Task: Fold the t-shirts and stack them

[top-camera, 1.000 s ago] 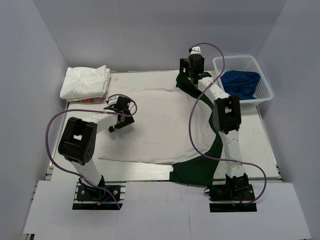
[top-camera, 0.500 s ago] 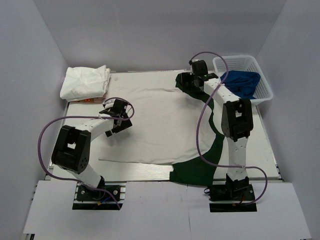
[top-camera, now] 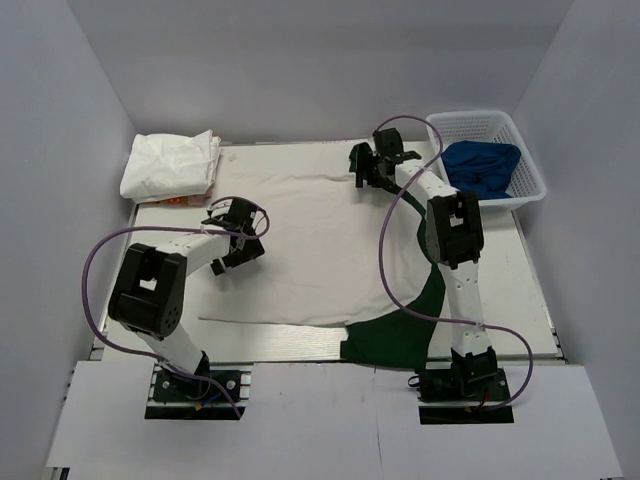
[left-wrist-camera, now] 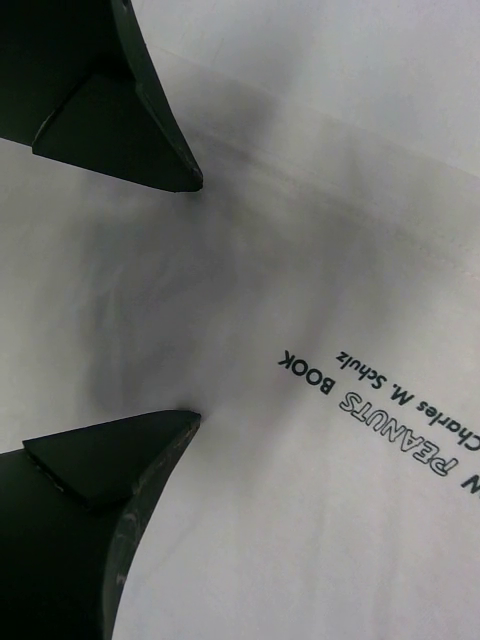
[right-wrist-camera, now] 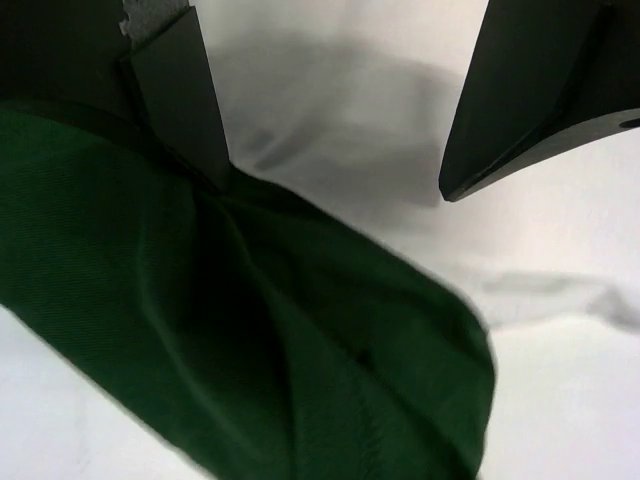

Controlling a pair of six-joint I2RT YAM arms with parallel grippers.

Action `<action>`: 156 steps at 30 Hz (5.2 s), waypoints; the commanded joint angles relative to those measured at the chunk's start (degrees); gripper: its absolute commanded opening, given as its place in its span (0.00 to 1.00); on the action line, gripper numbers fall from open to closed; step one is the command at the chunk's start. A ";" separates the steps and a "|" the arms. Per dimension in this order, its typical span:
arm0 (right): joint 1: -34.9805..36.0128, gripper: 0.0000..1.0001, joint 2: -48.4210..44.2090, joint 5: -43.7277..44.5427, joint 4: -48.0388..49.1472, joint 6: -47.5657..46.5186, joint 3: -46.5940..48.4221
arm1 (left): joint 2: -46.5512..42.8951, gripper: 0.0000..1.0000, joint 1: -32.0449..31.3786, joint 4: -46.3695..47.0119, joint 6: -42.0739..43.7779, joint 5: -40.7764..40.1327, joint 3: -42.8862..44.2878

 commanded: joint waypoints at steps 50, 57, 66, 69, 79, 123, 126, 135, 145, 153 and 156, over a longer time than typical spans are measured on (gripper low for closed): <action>-1.73 0.90 -27.15 4.03 8.94 8.68 -44.28 | 20.16 1.00 3.71 1.36 5.88 -3.71 27.01; -3.93 0.90 -15.97 5.44 2.88 11.59 -28.98 | 33.00 1.00 8.11 -2.70 7.10 -2.84 41.52; -2.27 0.90 -21.71 4.20 3.89 0.72 -22.62 | 33.90 1.00 8.64 -2.77 13.08 1.04 52.60; 0.80 0.90 -30.94 9.65 8.22 -2.72 -32.89 | 25.92 1.00 6.97 -3.40 12.39 1.03 48.23; 16.18 0.90 -63.67 14.14 -7.49 5.18 -65.86 | -16.86 1.00 6.97 6.70 1.84 11.75 5.18; 15.59 0.00 -25.75 25.14 -14.09 -15.08 -22.74 | -21.49 1.00 8.02 -0.32 -0.37 1.65 -5.40; 11.81 0.09 -16.16 22.76 -16.64 -24.52 -6.08 | -19.38 1.00 8.02 0.81 0.16 2.18 -4.88; 8.55 0.63 -11.77 21.53 -15.17 -24.20 1.31 | -14.98 1.00 8.02 0.29 0.78 2.71 -3.11; 7.76 0.90 -26.60 14.05 3.83 -7.51 -25.79 | -12.08 1.00 8.02 -2.43 -3.17 0.17 -0.92; 3.37 0.90 -19.39 14.42 1.47 3.23 -19.47 | -4.97 1.00 8.55 -8.93 -5.55 -1.42 4.26; 1.26 0.90 -16.84 11.60 0.41 4.91 -17.62 | -4.96 1.00 9.07 -9.55 -7.13 -1.95 3.75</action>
